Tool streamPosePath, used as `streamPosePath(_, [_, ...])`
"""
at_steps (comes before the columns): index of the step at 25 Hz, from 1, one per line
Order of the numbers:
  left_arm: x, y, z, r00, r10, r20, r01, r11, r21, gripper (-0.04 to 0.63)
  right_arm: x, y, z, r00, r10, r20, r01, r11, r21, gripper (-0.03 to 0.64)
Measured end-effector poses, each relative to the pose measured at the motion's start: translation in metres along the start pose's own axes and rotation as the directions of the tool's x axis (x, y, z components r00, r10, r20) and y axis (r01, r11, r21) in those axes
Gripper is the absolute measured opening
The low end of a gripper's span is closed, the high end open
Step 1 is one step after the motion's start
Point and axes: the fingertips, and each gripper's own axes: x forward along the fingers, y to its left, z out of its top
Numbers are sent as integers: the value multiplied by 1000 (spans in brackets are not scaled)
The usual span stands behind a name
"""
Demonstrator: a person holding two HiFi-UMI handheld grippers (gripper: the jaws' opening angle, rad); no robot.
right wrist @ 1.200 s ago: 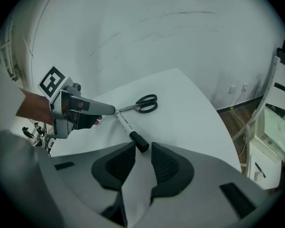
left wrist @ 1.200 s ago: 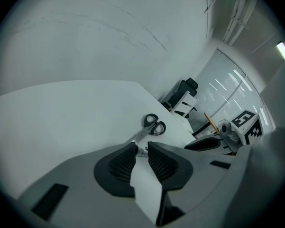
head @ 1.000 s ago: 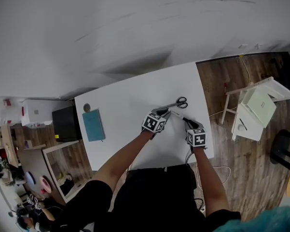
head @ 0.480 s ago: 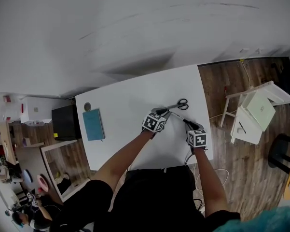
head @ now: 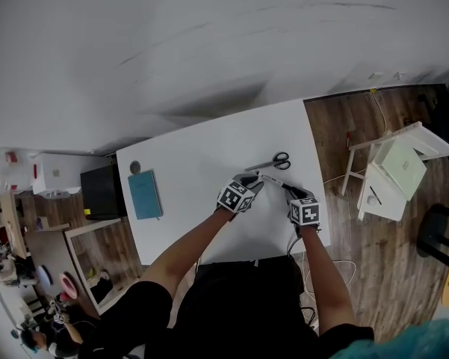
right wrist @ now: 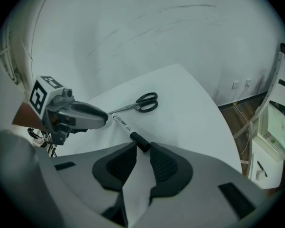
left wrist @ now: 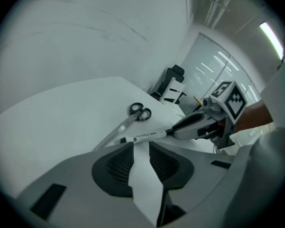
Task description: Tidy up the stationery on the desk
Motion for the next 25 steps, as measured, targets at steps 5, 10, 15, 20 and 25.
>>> streamPosePath(5, [-13,-20,-19,1000,-8,23,8,1000,2,94,1,-1,-1,1000,-6,-14,6,1000,0,100])
streamPosePath(10, [-13,18,-3,997,54,57,-49,996,-78,101,1,2,-1,1000,-12,-12,12,1000,-7,100])
streamPosePath(15, [2,25,4,1000,15,5,-15,999,-39,120,0,9,0,1000,-22,-8,22,1000,-3,100])
streamPosePath(20, [7,20,1,1000,7,-8,-8,999,-46,126,-1,5,3,999,-32,3,32,999,17,100])
streamPosePath(25, [-4,-1,-18,999,-24,-26,23,998,-59,129,0,-4,12,999,-45,10,44,999,30,100])
